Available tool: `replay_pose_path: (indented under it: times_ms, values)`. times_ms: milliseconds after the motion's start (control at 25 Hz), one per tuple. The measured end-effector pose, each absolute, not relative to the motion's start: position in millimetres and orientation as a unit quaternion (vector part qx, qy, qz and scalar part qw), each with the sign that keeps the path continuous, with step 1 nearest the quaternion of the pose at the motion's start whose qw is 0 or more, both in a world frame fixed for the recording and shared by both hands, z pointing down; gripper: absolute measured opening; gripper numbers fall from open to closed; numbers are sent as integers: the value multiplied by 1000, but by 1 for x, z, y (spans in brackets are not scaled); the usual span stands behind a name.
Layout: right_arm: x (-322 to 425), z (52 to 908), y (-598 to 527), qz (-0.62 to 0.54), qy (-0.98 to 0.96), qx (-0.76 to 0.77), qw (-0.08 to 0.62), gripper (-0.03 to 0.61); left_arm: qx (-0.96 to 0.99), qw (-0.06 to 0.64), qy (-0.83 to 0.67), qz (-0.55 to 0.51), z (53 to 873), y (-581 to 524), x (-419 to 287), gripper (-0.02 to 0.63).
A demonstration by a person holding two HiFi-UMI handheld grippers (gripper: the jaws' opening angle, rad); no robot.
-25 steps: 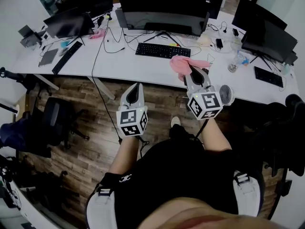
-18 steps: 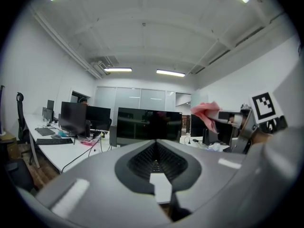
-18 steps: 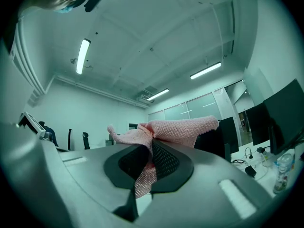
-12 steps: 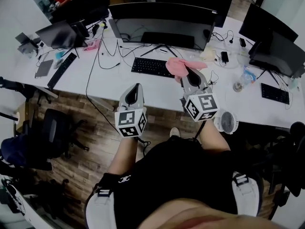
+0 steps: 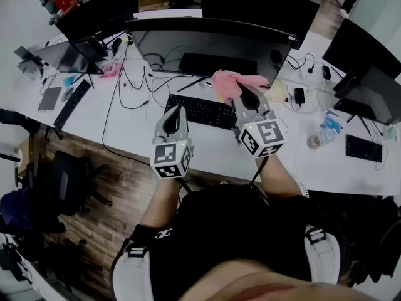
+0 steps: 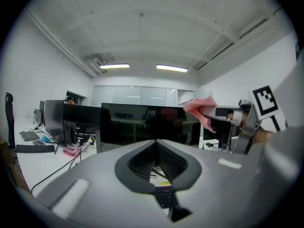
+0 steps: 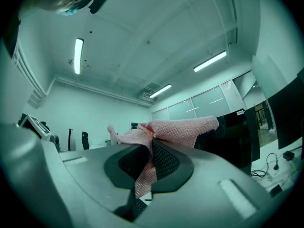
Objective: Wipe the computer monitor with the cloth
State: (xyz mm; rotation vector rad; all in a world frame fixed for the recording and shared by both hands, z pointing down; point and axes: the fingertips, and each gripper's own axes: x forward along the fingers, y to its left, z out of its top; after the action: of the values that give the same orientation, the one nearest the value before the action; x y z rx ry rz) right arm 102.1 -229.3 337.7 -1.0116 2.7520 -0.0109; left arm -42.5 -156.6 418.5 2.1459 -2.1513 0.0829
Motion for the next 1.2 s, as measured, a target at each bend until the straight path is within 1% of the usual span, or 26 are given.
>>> replay_pose_path:
  times_ms: [280, 600, 840, 1200]
  values:
    - [71, 324, -257, 11, 940, -323, 111, 14, 695, 48, -717, 24, 421, -187, -67, 51]
    - [35, 328, -273, 8, 934, -341, 104, 14, 713, 38, -700, 29, 415, -207, -102, 51]
    - [-20, 309, -284, 34, 934, -339, 108, 14, 720, 32, -693, 23, 408, -218, -147, 51]
    - [-124, 272, -320, 58, 933, -338, 109, 14, 726, 50, -685, 24, 417, -231, -215, 51]
